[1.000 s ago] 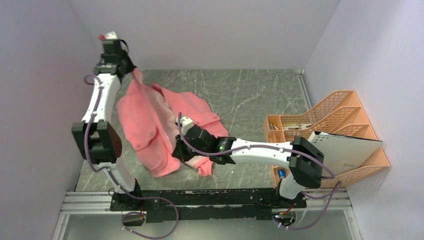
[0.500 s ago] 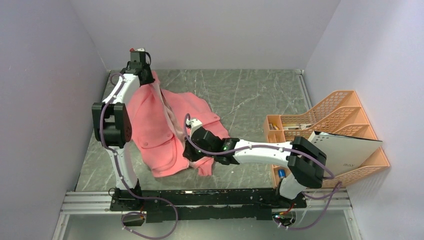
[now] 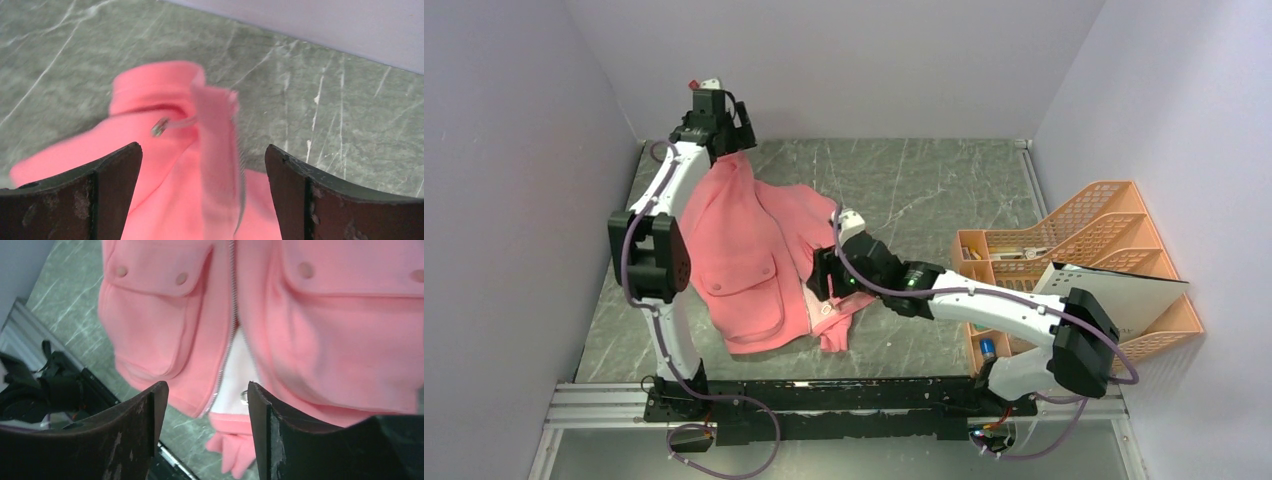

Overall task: Zip up the jacket
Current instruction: Flatten out the jacket at the center of the board.

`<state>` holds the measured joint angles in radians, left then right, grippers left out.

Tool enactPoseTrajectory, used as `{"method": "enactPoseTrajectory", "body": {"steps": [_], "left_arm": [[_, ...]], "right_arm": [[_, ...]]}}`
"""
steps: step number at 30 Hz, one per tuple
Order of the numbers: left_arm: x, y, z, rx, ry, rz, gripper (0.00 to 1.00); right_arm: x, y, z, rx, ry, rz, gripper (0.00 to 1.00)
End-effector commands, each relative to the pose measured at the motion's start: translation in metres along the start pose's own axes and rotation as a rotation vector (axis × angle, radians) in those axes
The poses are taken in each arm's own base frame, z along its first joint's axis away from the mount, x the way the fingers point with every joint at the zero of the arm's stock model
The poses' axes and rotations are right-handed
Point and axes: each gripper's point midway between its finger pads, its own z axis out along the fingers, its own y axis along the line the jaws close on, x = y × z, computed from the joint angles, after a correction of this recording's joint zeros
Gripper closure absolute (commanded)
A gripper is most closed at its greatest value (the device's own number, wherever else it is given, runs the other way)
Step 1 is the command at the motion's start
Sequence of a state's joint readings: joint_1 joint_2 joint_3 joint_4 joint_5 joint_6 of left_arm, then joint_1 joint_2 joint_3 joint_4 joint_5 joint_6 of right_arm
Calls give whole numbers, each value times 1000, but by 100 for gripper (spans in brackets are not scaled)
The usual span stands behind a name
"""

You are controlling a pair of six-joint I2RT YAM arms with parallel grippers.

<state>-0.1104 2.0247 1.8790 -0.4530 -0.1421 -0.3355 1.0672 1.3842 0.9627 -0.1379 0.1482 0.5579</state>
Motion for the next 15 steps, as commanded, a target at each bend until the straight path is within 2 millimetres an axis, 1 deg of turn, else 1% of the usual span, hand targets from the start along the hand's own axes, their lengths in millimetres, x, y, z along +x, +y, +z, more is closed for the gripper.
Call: {"method": "enactPoseTrajectory", "body": {"steps": [1,2,3,5,6,8,10,12,15], "left_arm": [[-18,38,-66,-144,-61,-113,3],[-11,47,-75,-166,-50,-143,3],[1,55,-82,-191,-22,-169,3],[27,65,-94,-224,38,-183,3],[41,70,-100,-243,71,-194,3],[68,73,-109,-242,125,-208,3],[93,68,-118,-210,169,-211,3],[116,57,-126,-179,200,-196,3],[151,44,-134,-155,237,-157,3]], "right_arm": [[-13,-30,-8,59,-7,-3,33],[-13,-34,-7,67,0,-4,29],[-13,-39,-6,75,11,-4,26],[-14,-46,-3,86,26,-3,22],[-17,-49,-1,90,28,-1,20],[-19,-53,2,86,37,13,16],[-23,-58,7,83,42,29,15],[-30,-61,12,78,37,40,15],[-42,-60,22,62,31,36,16]]}}
